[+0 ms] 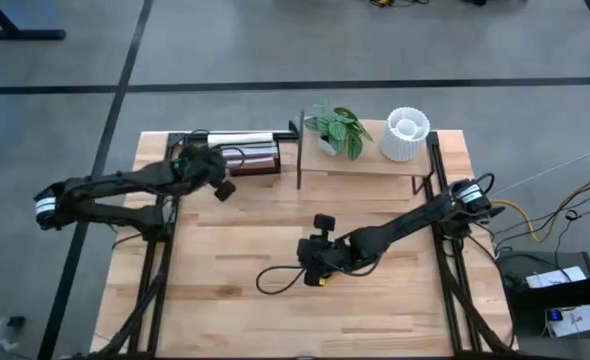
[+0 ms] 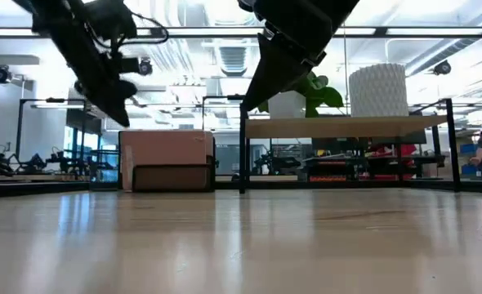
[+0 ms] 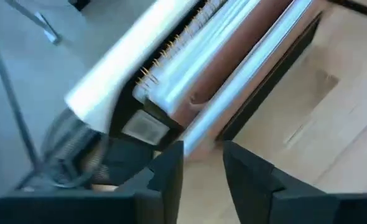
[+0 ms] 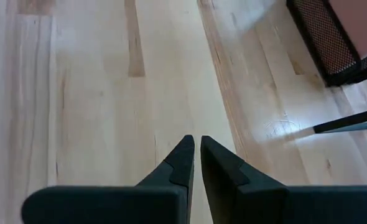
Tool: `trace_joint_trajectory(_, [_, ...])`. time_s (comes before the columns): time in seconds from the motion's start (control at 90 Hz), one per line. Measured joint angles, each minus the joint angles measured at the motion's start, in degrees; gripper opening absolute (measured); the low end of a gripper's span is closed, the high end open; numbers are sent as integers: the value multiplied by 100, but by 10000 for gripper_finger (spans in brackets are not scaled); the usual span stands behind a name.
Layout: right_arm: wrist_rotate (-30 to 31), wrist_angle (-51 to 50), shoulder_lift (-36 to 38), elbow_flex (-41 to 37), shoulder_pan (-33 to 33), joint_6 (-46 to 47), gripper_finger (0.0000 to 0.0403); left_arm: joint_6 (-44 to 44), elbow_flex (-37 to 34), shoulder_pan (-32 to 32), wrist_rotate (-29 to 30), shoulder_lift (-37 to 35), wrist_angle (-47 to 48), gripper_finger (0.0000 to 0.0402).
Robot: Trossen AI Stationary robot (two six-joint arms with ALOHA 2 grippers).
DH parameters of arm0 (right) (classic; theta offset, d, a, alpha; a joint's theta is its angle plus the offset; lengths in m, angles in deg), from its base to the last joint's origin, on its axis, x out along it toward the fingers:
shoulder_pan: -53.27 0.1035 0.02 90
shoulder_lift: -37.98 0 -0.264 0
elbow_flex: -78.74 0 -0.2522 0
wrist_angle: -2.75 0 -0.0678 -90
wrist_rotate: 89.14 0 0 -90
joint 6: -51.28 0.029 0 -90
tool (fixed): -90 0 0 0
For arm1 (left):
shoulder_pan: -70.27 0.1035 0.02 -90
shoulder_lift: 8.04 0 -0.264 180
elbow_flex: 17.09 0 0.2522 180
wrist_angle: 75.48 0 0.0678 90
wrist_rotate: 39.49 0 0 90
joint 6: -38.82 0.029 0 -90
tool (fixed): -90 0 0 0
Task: Stock shelves
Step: Put the black pen organizer under the shelf
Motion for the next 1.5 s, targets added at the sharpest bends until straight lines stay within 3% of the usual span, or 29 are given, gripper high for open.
trace_joint_trajectory(0.144, [0,2,0,0,-2,15,11,993,686,0,462,12,173,129])
trace_joint_trajectory(0.3, [0,1,0,0,14,55,11,1108,1294,34,860,82,187,132])
trace_joint_trajectory(0.511, [0,-9,0,0,24,48,11,1282,1842,435,-57,440,336,120])
trace_joint_trajectory(0.767, [-24,-26,0,0,39,50,11,1806,2140,1241,-361,1281,817,145])
trace_joint_trajectory(0.967, [-46,-41,0,0,39,68,11,1260,2335,2307,-1679,1890,830,192])
trace_joint_trajectory(1.244, [-46,-42,-27,0,39,113,11,12,2827,3597,-1901,2637,906,239])
trace_joint_trajectory(1.5, [-48,-43,-94,-23,40,171,11,-408,3374,4185,-1895,3200,1544,232])
